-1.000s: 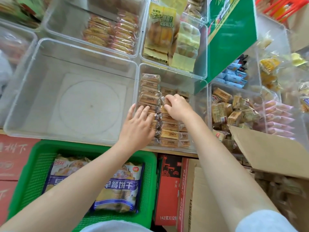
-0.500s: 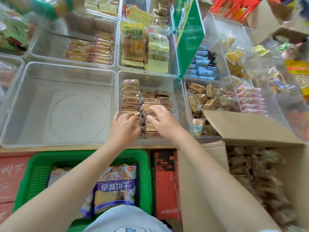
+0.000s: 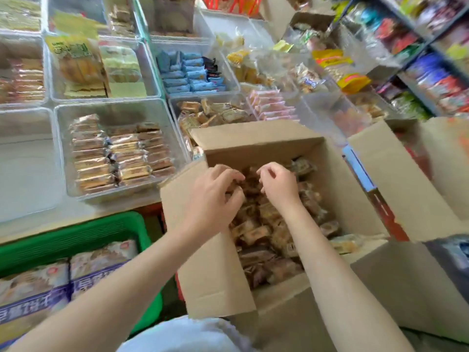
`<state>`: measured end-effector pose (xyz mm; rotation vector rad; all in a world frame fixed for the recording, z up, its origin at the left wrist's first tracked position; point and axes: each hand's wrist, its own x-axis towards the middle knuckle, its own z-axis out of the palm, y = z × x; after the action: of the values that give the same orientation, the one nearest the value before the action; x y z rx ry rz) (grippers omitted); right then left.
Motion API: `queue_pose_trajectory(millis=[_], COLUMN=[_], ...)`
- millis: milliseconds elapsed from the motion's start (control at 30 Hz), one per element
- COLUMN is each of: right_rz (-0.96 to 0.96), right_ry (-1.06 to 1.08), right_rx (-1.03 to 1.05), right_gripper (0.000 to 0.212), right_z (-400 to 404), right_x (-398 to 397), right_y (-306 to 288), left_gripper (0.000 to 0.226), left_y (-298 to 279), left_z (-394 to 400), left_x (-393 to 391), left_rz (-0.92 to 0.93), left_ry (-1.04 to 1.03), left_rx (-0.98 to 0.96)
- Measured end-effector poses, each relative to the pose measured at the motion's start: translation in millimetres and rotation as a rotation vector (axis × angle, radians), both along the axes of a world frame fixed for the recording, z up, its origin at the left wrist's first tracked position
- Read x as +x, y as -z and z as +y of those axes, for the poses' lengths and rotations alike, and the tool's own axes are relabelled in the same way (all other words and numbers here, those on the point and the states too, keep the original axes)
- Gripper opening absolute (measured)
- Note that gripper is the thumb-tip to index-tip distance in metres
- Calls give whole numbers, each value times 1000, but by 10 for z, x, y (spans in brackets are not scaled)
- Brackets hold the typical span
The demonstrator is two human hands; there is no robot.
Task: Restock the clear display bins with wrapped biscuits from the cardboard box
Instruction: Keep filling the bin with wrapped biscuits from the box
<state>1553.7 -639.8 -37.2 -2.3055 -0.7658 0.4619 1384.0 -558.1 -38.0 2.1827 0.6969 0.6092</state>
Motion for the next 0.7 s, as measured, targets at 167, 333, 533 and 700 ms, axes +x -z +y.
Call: queue_pose_trajectory(millis=[167,333,533,700], right_rz=[171,143,-149,-264], right_ry=[44,-46,-117,-183], right_rx=[-109,-235,-339,-347], right_gripper=[39,56,46,46], right_z=[-243,35,216,192], right_x=[417,686,630,611], right_y=[277,517,898,971], left_gripper=[28,27,29,26], left_y=[235,333,317,339], left_z=[-225,-175,-187,-199], left_x=[318,340,304,310], left_rz=[230,289,235,228], left_ry=[-84,-107,-125,-153], left_rx=[163,253,268,276])
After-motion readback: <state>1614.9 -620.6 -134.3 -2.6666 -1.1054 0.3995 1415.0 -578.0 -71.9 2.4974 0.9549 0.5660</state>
